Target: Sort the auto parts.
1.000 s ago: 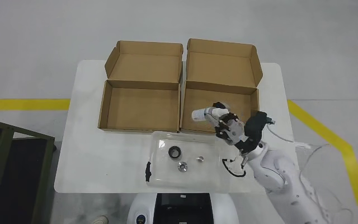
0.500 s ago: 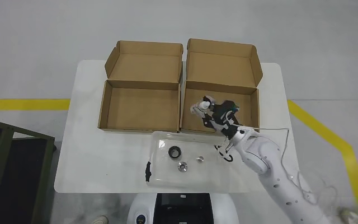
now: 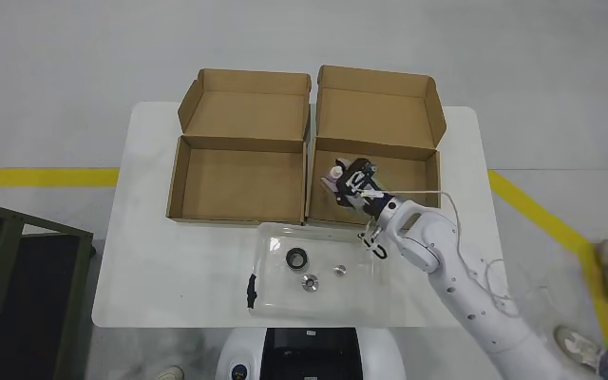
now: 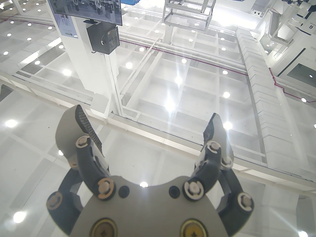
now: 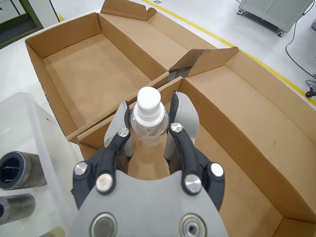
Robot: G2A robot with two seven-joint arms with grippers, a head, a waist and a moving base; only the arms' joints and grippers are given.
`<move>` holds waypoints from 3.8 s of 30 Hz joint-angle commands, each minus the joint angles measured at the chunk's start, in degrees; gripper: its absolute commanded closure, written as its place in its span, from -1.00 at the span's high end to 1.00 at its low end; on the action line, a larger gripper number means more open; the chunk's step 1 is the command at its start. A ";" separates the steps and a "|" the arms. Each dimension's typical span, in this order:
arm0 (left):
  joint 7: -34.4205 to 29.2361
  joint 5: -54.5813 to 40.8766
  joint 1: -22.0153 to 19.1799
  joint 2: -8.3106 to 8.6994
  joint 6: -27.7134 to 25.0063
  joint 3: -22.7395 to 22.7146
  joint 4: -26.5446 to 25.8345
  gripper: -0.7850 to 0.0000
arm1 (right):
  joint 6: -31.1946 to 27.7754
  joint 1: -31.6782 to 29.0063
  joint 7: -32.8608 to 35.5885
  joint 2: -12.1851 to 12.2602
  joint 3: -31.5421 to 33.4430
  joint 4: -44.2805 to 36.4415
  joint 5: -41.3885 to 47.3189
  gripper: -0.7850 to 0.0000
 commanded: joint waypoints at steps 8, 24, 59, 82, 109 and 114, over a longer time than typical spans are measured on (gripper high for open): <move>0.00 0.00 0.00 0.00 0.00 0.00 0.00 1.00 | -0.39 2.14 1.58 -1.07 -1.71 4.10 -0.03 -0.82; 0.00 0.00 0.00 0.00 0.00 0.00 0.00 1.00 | -1.61 1.35 0.60 -1.65 0.12 2.57 1.47 1.00; 0.00 0.00 0.00 0.00 0.00 0.00 0.00 1.00 | -28.95 -27.86 3.70 4.43 20.22 -27.55 -2.30 1.00; 0.00 0.00 0.00 0.00 0.00 0.00 0.00 1.00 | -32.78 -28.76 15.00 5.81 16.19 -27.66 -11.79 0.89; 0.00 0.00 0.00 0.00 0.00 0.00 0.00 1.00 | -28.96 -23.67 15.93 5.62 9.54 -22.35 -15.79 0.10; 0.00 0.00 0.00 0.00 0.00 0.00 0.00 1.00 | -28.67 -22.89 16.29 5.58 8.63 -21.23 -16.41 -0.02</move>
